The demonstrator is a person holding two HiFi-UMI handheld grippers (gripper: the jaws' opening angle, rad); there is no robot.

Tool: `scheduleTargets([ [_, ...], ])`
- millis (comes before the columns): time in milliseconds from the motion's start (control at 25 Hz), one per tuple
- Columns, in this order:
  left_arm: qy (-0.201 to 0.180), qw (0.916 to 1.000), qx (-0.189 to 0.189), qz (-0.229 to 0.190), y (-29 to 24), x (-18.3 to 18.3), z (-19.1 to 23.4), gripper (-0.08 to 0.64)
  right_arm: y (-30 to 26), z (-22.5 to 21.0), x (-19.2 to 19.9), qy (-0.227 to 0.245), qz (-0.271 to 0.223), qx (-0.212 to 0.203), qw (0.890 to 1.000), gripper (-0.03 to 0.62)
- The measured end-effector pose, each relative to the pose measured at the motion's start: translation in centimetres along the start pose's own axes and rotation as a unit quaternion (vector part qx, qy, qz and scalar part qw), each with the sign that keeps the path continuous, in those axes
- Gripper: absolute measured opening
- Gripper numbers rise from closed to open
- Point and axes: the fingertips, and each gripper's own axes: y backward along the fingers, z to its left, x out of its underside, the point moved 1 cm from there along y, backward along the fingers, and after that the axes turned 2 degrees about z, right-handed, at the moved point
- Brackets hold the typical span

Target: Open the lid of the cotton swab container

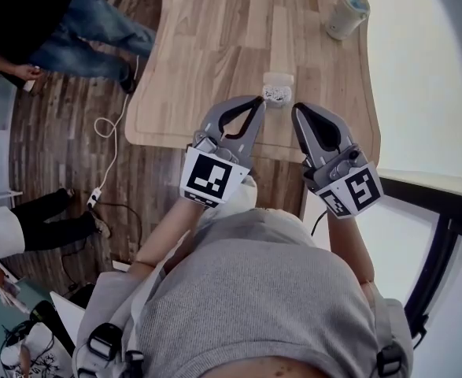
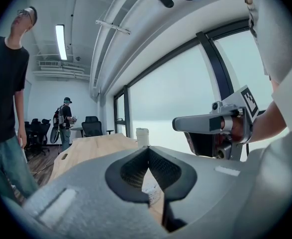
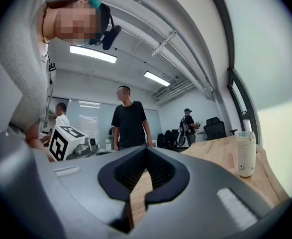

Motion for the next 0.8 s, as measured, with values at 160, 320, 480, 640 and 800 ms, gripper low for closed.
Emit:
scheduleTargets([
  [160, 0.008, 0.9999, -0.007, -0.011, 1.8, -0.9, -3.0, -0.002, 2.7, 1.8, -0.6, 0.004, 0.001, 0.000, 1.000, 0.002],
  [320, 0.010, 0.9997, -0.008, -0.019, 3.9, -1.6, -6.5, -0.001, 5.6, 3.8, -1.0, 0.005, 0.000, 0.004, 1.000, 0.002],
  [480, 0.012, 0.9994, -0.009, -0.031, 6.3, -2.5, -10.1, -0.001, 8.5, 6.1, -1.1, 0.011, 0.006, 0.006, 1.000, 0.002],
  [640, 0.008, 0.9990, -0.017, -0.040, 8.6, -3.4, -12.9, 0.000, 11.1, 8.4, -1.2, 0.020, 0.008, 0.007, 1.000, 0.002],
  [800, 0.008, 0.9985, -0.025, -0.047, 10.5, -4.1, -14.7, 0.000, 13.0, 10.0, -1.5, 0.016, 0.006, 0.008, 1.000, 0.002],
])
